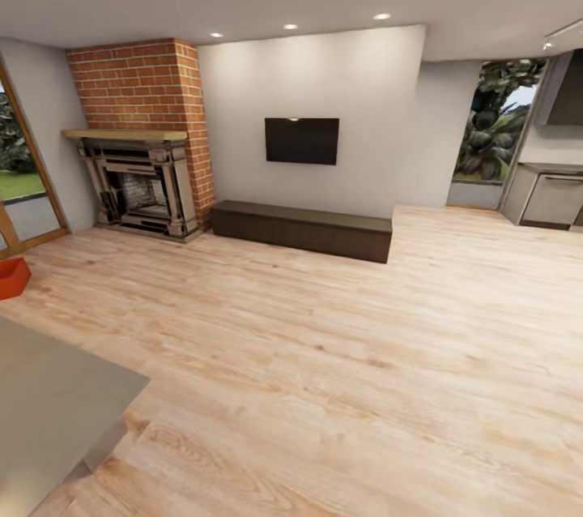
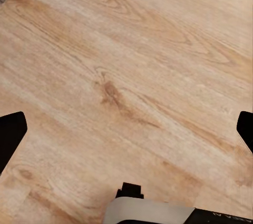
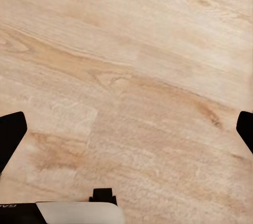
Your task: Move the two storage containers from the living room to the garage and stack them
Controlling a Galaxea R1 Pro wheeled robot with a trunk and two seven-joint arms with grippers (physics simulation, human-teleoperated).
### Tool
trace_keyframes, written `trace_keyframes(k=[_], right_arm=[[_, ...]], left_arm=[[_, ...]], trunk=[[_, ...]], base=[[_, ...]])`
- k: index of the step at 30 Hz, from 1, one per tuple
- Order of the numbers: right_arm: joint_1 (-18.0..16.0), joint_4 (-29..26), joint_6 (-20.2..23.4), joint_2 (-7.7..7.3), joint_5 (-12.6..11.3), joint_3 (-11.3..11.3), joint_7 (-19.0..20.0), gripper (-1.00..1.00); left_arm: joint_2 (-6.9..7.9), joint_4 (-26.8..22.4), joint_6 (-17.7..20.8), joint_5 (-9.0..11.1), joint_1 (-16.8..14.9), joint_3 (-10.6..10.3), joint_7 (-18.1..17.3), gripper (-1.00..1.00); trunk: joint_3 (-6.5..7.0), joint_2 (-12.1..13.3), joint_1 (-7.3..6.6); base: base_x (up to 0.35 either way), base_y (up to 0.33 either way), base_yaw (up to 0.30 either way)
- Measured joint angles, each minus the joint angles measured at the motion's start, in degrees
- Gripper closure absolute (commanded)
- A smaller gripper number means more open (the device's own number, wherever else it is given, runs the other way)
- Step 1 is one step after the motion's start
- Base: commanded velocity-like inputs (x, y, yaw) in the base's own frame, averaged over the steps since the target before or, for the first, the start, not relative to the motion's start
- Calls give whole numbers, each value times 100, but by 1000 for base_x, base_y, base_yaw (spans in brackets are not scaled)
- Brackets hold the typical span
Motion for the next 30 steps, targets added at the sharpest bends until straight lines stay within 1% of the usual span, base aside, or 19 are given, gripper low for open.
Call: trace_keyframes(k=[30], right_arm=[[0,-1,-1,0,5,0,0,-100]], left_arm=[[-9,1,0,-1,0,0,0,-100]], trunk=[[0,0,0]], base=[[324,0,0]])
